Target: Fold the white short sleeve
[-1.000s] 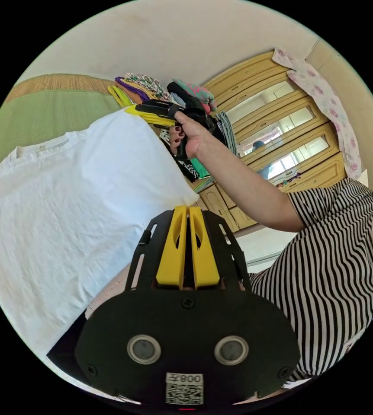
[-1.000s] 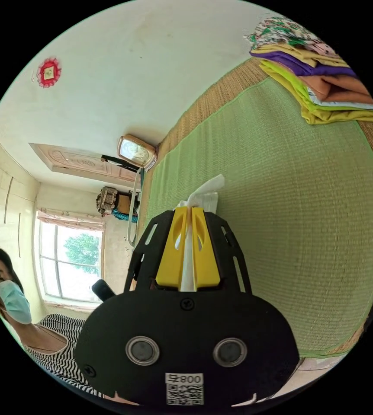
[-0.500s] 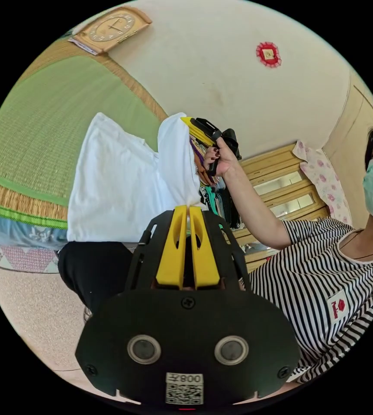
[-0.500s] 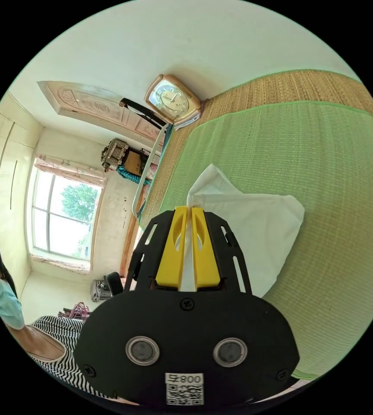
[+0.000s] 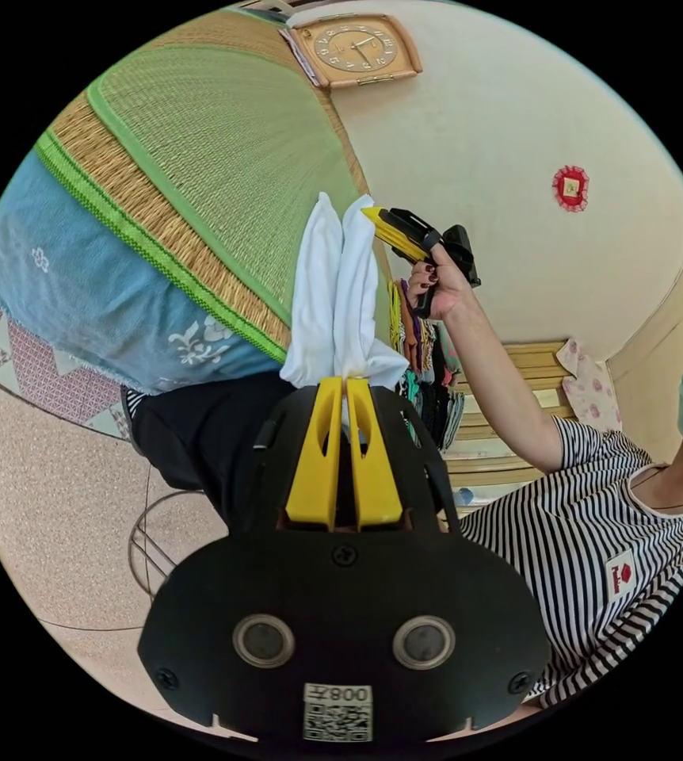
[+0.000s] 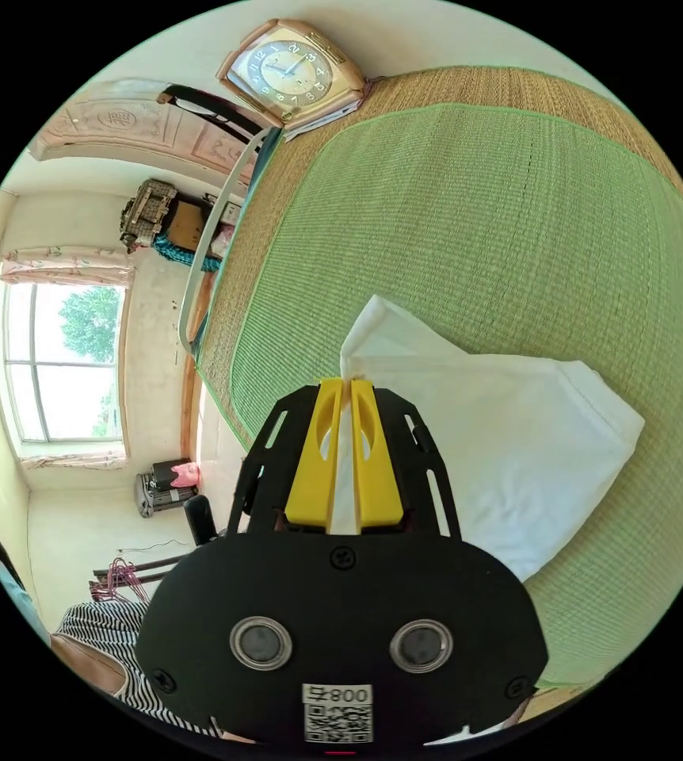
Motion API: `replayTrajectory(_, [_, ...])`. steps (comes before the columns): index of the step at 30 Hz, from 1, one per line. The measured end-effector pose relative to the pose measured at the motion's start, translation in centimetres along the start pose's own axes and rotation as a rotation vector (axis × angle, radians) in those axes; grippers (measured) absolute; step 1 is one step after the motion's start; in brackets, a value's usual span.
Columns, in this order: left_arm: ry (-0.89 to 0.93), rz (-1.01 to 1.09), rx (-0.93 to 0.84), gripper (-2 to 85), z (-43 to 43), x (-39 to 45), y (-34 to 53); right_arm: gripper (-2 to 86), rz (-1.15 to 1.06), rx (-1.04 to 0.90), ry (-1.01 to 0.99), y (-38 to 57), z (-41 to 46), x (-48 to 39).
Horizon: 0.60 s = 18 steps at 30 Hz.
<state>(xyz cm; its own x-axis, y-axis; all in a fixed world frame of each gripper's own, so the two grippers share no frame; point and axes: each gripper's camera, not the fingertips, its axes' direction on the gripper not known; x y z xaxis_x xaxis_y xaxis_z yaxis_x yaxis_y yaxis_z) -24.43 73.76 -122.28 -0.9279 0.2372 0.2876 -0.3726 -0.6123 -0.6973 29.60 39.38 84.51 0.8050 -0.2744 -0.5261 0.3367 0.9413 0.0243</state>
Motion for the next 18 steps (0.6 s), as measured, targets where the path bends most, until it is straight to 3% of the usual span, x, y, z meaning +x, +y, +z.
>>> replayTrajectory(9, [0.031,-0.061,-0.019,0.7,-3.7,-2.8,-0.5,2.9,0.028,-0.084,0.088,-4.2,6.0,-3.4])
replayTrajectory(18, [0.035,-0.060,0.008,0.3,-7.5,-3.1,0.7,7.1,-0.074,-0.040,0.133,-3.3,3.7,-8.9])
